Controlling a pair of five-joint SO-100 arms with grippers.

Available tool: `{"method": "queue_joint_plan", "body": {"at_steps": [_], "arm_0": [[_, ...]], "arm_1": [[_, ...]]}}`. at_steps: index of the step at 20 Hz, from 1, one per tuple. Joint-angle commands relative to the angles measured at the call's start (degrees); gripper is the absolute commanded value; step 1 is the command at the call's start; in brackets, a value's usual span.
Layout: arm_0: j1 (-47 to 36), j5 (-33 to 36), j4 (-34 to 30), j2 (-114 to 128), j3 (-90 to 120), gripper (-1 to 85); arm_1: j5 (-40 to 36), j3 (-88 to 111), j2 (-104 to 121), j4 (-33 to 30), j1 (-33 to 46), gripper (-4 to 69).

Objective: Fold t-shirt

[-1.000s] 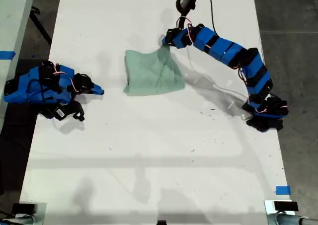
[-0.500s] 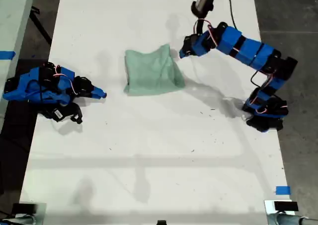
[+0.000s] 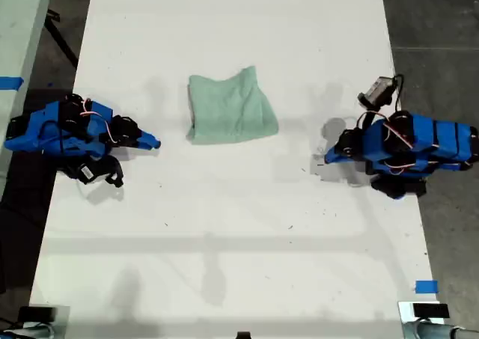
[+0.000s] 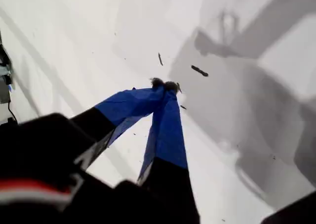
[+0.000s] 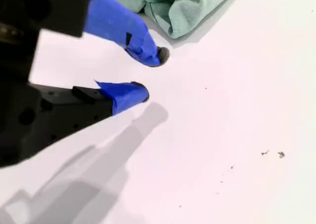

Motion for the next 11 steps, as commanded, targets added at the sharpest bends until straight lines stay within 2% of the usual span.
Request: {"method": "queue_joint_plan", "body": {"at_steps": [1, 2, 3, 4, 5, 7, 11], "arm_0": [[0.9, -0.4, 0.0, 0.2, -0.4, 10.4], [0.8, -0.4, 0.0, 0.2, -0.4, 10.4], [0.8, -0.4, 0.0, 0.2, -0.4, 10.4], [0.7, -0.4, 0.0, 0.2, -0.4, 10.4], [0.7, -0.4, 0.0, 0.2, -0.4, 10.4], [0.7, -0.4, 0.0, 0.2, -0.4, 10.4], [0.6, -0.4, 0.0, 0.2, -0.4, 10.4]], "arm_1": [[-1.5, 1.1, 7.0, 1.7, -0.4, -0.8], [4.0, 4.7, 7.1, -0.6, -0.7, 4.8], [5.1, 6.2, 6.6, -3.0, -1.4, 6.6], [-2.1, 6.2, 7.0, -3.0, -0.7, 6.8], [-12.7, 6.2, 7.0, -3.0, -0.6, 6.9], [-39.7, 6.1, 7.0, -3.1, -0.8, 6.5], [-38.9, 6.1, 7.1, -2.9, -0.9, 5.2]]}}
